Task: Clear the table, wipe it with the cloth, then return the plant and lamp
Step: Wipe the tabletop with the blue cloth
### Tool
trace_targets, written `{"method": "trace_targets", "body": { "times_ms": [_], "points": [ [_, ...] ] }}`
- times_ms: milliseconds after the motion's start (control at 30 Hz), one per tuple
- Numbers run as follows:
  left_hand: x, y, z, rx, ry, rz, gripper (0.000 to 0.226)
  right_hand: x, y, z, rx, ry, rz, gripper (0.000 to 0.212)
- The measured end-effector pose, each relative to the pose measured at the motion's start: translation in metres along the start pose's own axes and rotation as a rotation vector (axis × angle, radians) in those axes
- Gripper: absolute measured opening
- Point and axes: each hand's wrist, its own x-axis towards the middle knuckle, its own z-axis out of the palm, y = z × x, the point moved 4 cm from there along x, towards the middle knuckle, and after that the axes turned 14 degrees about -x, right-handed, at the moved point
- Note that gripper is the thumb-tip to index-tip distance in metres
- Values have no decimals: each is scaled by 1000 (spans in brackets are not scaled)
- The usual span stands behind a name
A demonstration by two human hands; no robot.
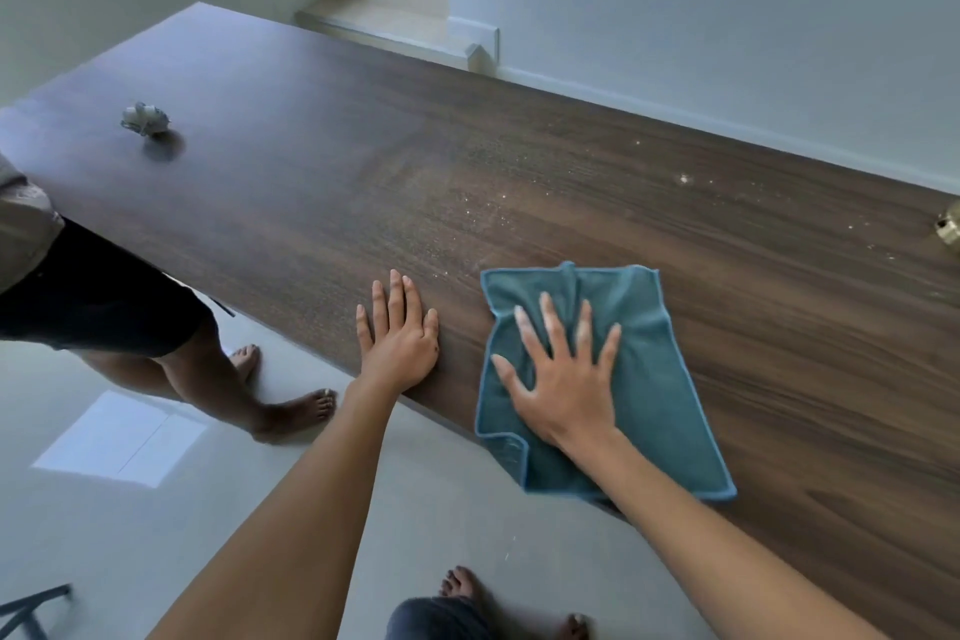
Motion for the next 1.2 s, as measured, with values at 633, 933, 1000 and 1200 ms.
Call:
{"method": "trace_targets", "body": {
  "times_ms": [633, 933, 1000, 1200],
  "points": [
    [17, -6, -12, -55, 2, 0, 63, 27, -29, 0, -32, 78, -176, 60],
    [15, -2, -17, -106, -2, -25, 80, 154, -58, -17, 27, -84, -187, 61],
    [19, -1, -19, -98, -23, -24, 80, 162, -24, -15, 50, -76, -48, 64],
    [41, 7, -22, -44, -63, 47, 80, 89, 37, -2, 54, 3, 219, 68]
  ]
}}
